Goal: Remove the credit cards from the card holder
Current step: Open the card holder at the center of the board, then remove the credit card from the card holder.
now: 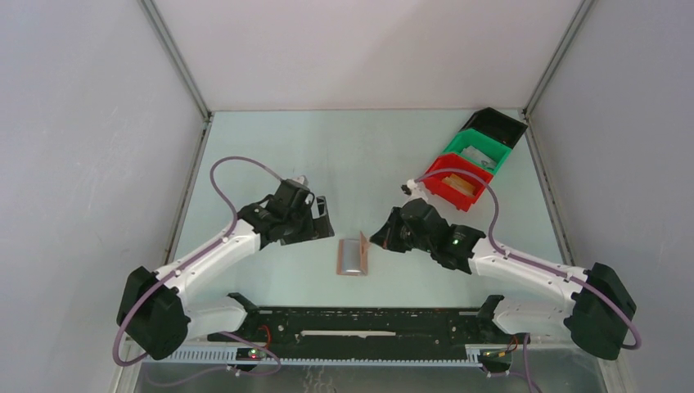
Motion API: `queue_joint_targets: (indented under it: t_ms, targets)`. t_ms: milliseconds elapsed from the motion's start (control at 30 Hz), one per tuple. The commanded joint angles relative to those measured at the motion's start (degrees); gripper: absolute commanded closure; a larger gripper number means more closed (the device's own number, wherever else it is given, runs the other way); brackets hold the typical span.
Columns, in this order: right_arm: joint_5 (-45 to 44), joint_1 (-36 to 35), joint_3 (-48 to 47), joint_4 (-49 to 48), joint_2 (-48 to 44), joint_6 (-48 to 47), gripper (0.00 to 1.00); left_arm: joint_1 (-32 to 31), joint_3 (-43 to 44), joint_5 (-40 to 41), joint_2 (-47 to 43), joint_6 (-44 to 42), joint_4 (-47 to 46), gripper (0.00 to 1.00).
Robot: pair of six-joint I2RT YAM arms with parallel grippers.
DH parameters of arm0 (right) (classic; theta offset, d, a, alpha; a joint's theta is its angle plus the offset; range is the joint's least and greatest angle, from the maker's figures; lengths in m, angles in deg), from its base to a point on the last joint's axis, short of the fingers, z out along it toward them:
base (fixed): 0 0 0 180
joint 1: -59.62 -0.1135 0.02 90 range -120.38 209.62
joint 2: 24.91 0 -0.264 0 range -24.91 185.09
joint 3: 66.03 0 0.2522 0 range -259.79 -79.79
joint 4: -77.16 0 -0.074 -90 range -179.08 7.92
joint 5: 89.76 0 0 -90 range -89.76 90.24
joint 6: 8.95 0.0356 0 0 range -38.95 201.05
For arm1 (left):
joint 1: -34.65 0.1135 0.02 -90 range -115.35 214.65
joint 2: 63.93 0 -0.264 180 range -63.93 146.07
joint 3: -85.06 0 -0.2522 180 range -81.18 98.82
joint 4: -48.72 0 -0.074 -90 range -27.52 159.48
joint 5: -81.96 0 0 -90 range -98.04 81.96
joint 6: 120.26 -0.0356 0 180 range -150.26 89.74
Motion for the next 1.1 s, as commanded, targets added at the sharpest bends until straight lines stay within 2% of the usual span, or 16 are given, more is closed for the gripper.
queue_joint_targets:
  t_ms: [0,267,467,500,600,633,767,933,1067]
  targets:
    - [-0.9,1.6,-0.8,0.6,-0.3,-0.2,1.00,-0.1,0.1,-4.1,-1.0,-1.2,-3.6,0.02]
    - [-2.5,8.4,7.7,3.7,-3.6,0.6,1.00,-0.1,-1.3,-7.5,0.7,-0.2,-6.4,0.03]
    - [-6.2,11.5,10.5,10.2,0.2,1.8,1.00,-0.2,-1.0,-10.0,2.9,-1.2,-7.4,0.03]
    - [-6.5,11.6,10.6,10.9,0.6,1.9,0.95,-0.2,-1.1,-9.9,3.0,-1.2,-7.5,0.03]
    - [-7.0,12.0,10.1,12.0,-0.3,2.0,0.66,-0.2,-1.5,-9.6,3.0,-1.2,-7.6,0.03]
    - [-7.2,11.9,9.7,12.5,-1.1,2.0,0.61,-0.3,-1.6,-9.6,3.0,-1.1,-7.5,0.03]
    - [-7.8,10.9,7.5,12.9,-6.8,2.5,0.50,-0.2,-1.5,-9.1,3.3,-0.9,-7.2,0.03]
    - [-12.7,4.9,1.5,12.5,-10.0,2.4,0.48,-0.3,-1.3,-8.5,3.2,-0.7,-7.1,0.03]
    - [-13.0,-1.3,-3.8,10.5,-5.5,-0.2,0.49,-0.3,-1.5,-8.2,2.0,-1.2,-7.2,0.02]
